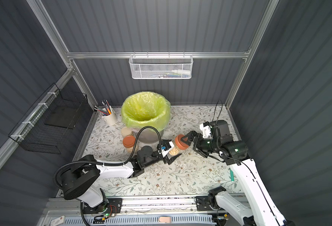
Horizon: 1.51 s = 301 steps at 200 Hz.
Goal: Empty expired oatmeal from jars
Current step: Unscrew the lid from the jar.
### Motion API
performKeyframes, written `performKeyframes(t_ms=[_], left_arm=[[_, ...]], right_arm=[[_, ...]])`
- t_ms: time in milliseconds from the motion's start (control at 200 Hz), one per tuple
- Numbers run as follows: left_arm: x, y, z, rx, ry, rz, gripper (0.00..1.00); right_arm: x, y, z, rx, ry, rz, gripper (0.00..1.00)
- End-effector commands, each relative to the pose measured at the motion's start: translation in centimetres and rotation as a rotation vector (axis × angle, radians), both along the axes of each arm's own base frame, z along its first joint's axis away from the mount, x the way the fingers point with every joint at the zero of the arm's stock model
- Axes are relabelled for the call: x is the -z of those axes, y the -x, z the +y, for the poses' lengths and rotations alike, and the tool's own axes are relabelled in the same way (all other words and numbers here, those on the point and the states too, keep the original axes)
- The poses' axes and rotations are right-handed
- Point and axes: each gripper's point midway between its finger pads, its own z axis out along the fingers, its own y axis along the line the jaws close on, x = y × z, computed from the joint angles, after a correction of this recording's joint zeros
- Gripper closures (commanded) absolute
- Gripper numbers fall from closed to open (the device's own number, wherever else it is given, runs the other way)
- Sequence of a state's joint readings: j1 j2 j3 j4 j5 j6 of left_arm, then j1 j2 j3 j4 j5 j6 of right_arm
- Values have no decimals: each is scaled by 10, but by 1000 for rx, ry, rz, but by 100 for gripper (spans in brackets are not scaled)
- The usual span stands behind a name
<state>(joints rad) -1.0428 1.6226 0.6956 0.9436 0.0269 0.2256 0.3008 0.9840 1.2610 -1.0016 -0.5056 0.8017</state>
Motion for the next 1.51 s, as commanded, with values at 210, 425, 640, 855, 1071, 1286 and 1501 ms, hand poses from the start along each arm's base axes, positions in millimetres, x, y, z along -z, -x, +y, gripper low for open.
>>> performKeyframes(t_ms=[210,425,640,855,1071,1286,1501], left_arm=[[-35,5,-3,29,130,-85,61],[-35,6,-1,30,130,-85,62],[-31,6,-1,32,109,-98,62],[-32,7,-3,40,115,-89,62],[-31,7,-6,50,122,-72,62],[-29,8,-6,57,127,-65,62],[-30,8,-4,49,130,-63,62]], right_arm=[[14,-8,4,-82,81,135,1],[25,-16,6,-110,115,173,1],[23,-23,8,-140,133,170,1],[33,-25,10,-171,159,198,1],[40,-23,10,-180,174,204,1],[40,-22,23,-233,194,197,1],[40,-19,24,-243,217,189,1]])
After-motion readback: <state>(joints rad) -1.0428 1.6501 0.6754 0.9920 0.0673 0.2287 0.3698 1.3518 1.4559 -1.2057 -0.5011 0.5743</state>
